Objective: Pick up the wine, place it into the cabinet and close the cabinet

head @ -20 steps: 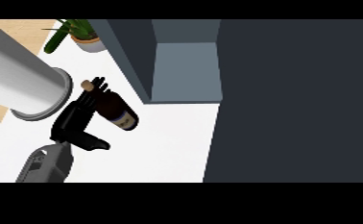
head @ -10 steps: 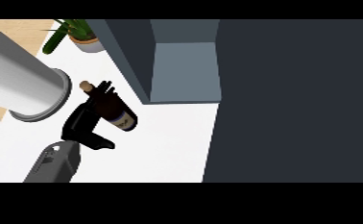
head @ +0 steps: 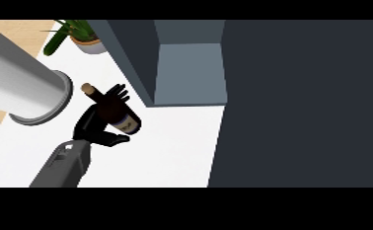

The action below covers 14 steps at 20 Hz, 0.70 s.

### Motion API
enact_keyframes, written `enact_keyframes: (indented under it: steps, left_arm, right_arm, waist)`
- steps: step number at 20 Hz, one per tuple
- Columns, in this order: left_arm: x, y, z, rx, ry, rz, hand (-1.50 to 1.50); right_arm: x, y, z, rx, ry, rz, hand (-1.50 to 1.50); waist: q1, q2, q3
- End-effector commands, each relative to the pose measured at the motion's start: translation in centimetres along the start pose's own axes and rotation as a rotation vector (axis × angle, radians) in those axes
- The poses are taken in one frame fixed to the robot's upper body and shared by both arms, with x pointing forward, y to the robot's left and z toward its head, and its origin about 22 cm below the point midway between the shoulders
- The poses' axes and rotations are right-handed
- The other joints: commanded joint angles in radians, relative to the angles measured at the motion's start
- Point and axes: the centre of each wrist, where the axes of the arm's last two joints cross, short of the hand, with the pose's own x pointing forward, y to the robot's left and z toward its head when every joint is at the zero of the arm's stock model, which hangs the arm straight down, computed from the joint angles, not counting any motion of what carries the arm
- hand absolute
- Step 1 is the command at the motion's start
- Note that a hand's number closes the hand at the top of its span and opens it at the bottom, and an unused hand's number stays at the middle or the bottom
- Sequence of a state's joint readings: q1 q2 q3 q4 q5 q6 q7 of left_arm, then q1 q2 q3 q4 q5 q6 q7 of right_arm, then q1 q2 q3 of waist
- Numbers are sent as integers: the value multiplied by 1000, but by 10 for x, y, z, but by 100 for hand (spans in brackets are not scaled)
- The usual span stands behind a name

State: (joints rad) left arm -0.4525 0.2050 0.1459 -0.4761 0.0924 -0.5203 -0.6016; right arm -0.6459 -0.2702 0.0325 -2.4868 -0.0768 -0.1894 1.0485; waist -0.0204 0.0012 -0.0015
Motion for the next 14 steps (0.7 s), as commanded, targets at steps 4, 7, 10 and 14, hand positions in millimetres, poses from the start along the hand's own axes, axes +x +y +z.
enact_keyframes:
  steps: [4,7,10,14]
  left_arm:
    - [-1,-9,-14,-117,-49,54,150]
    - [4,-10,-16,-170,-107,-26,150]
    - [2,-34,-32,-195,-177,-142,150]
    - [0,-43,-33,-196,-237,-153,150]
  right_arm:
    - [13,-8,17,49,8,-29,-150]
    - [7,-5,22,40,8,-51,-150]
    - [7,-2,14,58,6,-39,-150]
    - [5,-6,32,39,19,-34,-150]
  waist:
    - [-6,1,0]
    - [-9,1,0]
    - [-6,0,0]
    - [-1,-3,1]
